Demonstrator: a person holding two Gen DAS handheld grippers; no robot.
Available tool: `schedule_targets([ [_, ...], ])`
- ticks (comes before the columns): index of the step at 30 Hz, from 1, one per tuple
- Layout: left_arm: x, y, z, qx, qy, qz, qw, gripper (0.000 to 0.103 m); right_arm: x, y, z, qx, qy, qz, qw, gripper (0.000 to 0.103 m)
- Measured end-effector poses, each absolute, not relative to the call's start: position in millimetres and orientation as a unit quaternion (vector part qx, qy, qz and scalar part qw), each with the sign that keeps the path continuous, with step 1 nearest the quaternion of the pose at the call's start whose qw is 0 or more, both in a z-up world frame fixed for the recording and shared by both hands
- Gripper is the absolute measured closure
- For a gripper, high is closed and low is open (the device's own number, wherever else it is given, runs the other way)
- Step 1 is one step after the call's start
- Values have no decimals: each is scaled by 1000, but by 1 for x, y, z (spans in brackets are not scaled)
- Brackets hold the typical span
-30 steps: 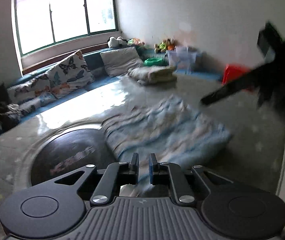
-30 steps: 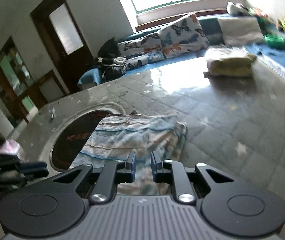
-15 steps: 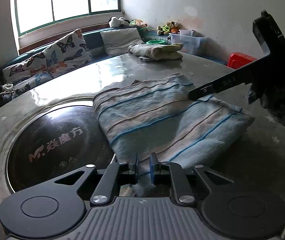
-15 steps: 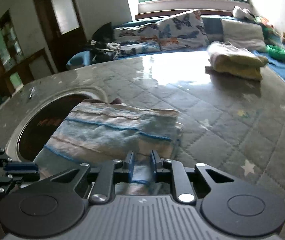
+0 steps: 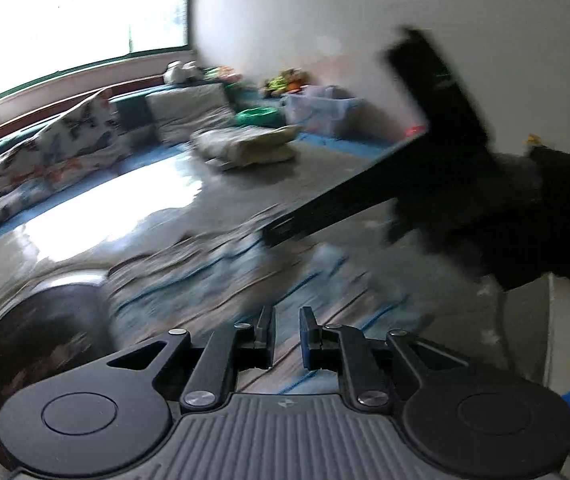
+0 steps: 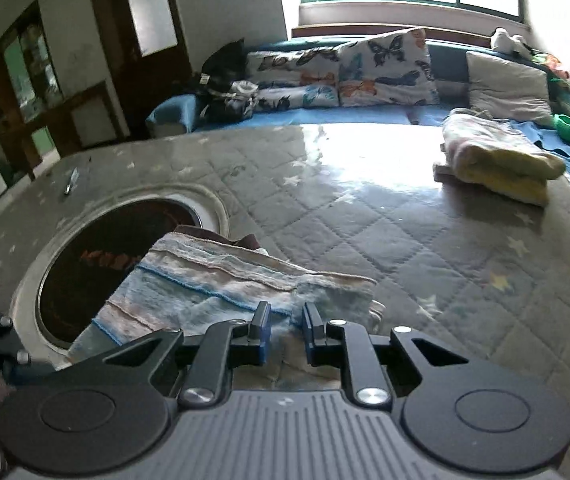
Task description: Fold towel
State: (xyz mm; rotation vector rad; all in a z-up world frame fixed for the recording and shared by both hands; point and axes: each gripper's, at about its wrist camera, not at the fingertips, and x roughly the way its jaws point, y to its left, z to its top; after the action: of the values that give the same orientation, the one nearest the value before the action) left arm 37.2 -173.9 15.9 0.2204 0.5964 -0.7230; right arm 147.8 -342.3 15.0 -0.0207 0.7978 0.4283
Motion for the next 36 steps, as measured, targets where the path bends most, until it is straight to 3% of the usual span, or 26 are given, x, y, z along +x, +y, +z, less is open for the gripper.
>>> schedule_targets([
  [8,44,-212,-11,122,314,-397,854,89,165,-336,3,-30,405,210,889,87],
  [36,33,-199,-18,104,323,-400,852,89,176,-298,20,-86,397,283,869,84],
])
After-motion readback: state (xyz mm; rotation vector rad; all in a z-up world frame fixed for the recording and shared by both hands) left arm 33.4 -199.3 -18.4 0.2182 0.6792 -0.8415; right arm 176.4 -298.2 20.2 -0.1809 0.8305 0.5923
